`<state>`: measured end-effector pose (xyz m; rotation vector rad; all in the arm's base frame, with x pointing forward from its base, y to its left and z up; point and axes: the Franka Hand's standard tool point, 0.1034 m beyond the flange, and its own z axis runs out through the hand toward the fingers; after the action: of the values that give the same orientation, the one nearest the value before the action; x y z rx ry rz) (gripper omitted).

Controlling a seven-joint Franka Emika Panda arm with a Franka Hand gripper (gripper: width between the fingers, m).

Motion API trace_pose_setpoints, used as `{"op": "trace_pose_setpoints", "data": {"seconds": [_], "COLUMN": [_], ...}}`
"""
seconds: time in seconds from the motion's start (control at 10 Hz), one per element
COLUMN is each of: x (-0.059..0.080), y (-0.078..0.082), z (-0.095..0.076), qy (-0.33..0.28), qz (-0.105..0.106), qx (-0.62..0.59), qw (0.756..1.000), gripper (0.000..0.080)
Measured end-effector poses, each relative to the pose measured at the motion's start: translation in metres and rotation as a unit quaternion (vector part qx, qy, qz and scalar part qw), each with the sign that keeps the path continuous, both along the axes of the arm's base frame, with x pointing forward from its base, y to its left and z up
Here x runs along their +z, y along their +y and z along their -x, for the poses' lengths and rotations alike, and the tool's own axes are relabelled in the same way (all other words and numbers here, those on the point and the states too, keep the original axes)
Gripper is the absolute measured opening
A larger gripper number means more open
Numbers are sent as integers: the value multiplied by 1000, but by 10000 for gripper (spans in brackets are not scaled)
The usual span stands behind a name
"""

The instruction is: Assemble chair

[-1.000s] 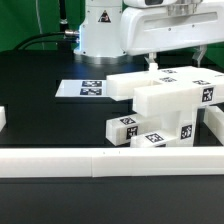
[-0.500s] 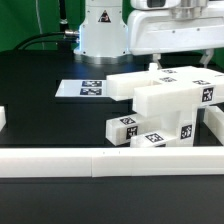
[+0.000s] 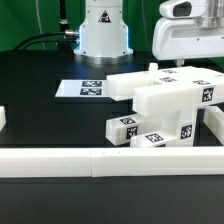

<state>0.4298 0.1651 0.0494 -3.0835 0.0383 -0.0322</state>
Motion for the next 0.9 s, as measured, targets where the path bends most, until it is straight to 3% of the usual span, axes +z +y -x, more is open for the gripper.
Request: {"op": "trace_pose_setpoints", "data": {"seconds": [0.9], "x": [-13], "y": [2], "z": [1], "qy": [6], "qz": [5], "qx": [19], "qw": [1000], "gripper": [648]}}
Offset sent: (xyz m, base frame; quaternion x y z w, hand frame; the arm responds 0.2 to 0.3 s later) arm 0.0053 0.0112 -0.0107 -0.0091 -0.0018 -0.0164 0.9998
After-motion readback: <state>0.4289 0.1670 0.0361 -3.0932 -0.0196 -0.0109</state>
